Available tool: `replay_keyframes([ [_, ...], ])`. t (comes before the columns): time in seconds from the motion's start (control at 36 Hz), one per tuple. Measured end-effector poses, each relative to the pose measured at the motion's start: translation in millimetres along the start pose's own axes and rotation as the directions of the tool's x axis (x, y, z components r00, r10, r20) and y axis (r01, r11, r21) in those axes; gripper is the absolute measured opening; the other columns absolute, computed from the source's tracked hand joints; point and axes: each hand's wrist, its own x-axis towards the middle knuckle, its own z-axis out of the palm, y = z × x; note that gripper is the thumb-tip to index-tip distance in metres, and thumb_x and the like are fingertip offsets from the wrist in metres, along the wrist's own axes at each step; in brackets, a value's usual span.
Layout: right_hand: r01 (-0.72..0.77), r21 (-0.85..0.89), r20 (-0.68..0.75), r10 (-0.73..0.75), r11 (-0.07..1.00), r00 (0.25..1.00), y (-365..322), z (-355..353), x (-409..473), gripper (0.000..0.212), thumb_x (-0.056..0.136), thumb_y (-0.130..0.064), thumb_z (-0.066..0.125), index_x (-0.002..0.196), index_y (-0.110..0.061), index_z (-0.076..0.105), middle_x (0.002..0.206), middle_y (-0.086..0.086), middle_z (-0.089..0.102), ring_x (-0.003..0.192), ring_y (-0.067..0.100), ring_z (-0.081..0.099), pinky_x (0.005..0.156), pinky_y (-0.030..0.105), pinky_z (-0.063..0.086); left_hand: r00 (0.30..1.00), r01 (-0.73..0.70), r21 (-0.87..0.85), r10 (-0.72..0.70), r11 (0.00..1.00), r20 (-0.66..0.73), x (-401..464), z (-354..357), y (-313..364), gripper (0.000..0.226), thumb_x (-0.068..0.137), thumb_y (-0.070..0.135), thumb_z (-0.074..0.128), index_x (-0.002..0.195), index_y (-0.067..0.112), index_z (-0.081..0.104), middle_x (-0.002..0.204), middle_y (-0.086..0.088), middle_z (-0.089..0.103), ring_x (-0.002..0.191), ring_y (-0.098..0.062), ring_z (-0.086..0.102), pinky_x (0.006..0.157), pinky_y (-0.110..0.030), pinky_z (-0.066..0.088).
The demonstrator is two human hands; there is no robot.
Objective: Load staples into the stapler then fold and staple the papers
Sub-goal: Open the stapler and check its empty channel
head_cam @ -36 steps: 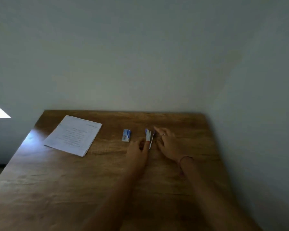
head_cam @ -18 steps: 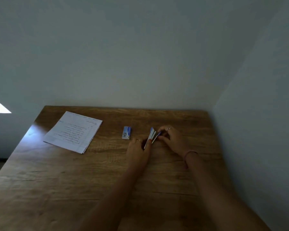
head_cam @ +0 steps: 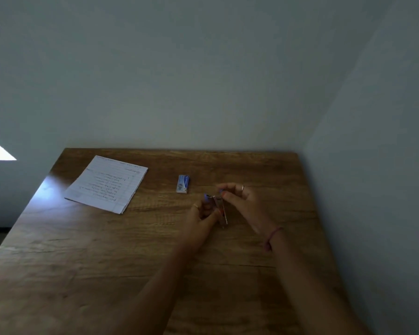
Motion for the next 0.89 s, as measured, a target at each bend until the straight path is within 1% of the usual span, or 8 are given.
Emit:
replay_keyframes([
  [0.11,-0.021,0.113,-0.079,0.03,0.993,0.996,8.5,6.7,-9.5,0.012,0.084,-0.018,0.07,0.094,-0.024,0.07,0.097,-0.001,0.073,0.094,0.012,0.069,0.075,0.02,0.053,1.0,0.008,-0.012,-0.008,1.0,0.007,-6.0,4.2,0.3,0.02,0.089,0.022,0.065,0.109,0.02,0.063,0.099,0.003,0.073,0.093,-0.01,0.07,0.08,-0.026,0.055],
  [0.25,-0.014,0.242,-0.183,0.06,0.97,0.981,14.3,10.1,-14.7,0.012,0.088,-0.011,0.065,0.098,-0.016,0.064,0.091,-0.002,0.075,0.09,0.015,0.071,0.077,0.025,0.055,0.997,0.031,-0.141,-0.039,0.99,-0.059,-6.7,4.5,3.7,0.014,0.091,0.018,0.063,0.105,0.021,0.064,0.094,0.008,0.075,0.089,-0.006,0.07,0.067,-0.014,0.053],
  [0.36,0.019,0.466,-0.315,0.145,0.884,0.938,18.1,5.6,-24.8,0.01,0.088,-0.001,0.06,0.093,-0.009,0.062,0.089,0.006,0.074,0.089,0.018,0.071,0.075,0.027,0.057,0.975,0.067,-0.251,-0.117,0.966,-0.19,-6.3,-2.9,1.9,0.022,0.089,0.022,0.066,0.11,0.016,0.065,0.104,-0.002,0.074,0.096,-0.015,0.07,0.081,-0.029,0.056],
  [0.42,0.021,0.476,-0.352,0.168,0.879,0.921,20.9,1.9,-31.5,0.01,0.087,0.001,0.059,0.09,-0.007,0.062,0.09,0.007,0.074,0.093,0.019,0.071,0.074,0.024,0.056,0.973,0.055,-0.363,-0.131,0.93,-0.191,-8.5,-7.9,0.5,0.023,0.089,0.021,0.066,0.111,0.015,0.066,0.103,-0.002,0.074,0.095,-0.015,0.071,0.078,-0.028,0.056],
  [0.56,-0.081,0.009,-0.334,0.079,0.997,0.939,27.2,-3.4,-44.7,0.022,0.089,0.003,0.055,0.097,-0.015,0.063,0.1,0.001,0.071,0.092,0.005,0.068,0.077,0.019,0.054,0.983,0.02,-0.556,-0.116,0.831,-0.139,-14.7,-16.7,0.2,0.021,0.081,0.022,0.066,0.101,0.017,0.071,0.099,0.0,0.075,0.094,-0.013,0.071,0.074,-0.022,0.056],
  [0.69,-0.088,-0.414,-0.142,0.032,0.906,0.989,20.3,-9.6,-47.9,0.037,0.086,0.0,0.061,0.108,-0.03,0.061,0.111,-0.016,0.062,0.106,-0.002,0.057,0.09,0.018,0.048,0.993,0.035,-0.6,-0.094,0.8,-0.067,-19.1,-21.2,-2.7,0.034,0.083,0.024,0.062,0.114,0.012,0.065,0.113,-0.005,0.072,0.105,-0.015,0.068,0.083,-0.024,0.055],
  [0.78,-0.048,-0.522,-0.097,-0.003,0.852,0.995,10.6,-8.4,-42.4,0.034,0.086,-0.009,0.065,0.116,-0.025,0.063,0.117,-0.009,0.062,0.11,0.004,0.056,0.094,0.025,0.047,0.996,0.052,-0.619,-0.088,0.784,-0.027,-23.4,-23.1,-6.2,0.035,0.08,0.018,0.064,0.115,0.012,0.064,0.113,-0.005,0.072,0.106,-0.016,0.067,0.083,-0.025,0.055],
  [0.89,0.044,-0.517,-0.004,-0.054,0.855,0.999,-12.4,6.8,-33.6,0.028,0.086,-0.034,0.067,0.114,-0.03,0.064,0.102,-0.015,0.066,0.09,-0.003,0.062,0.072,0.014,0.051,0.997,0.079,-0.624,-0.076,0.777,0.031,-30.1,-24.5,-7.4,0.025,0.078,0.014,0.067,0.103,0.013,0.071,0.108,-0.006,0.073,0.104,-0.017,0.068,0.08,-0.024,0.055],
])
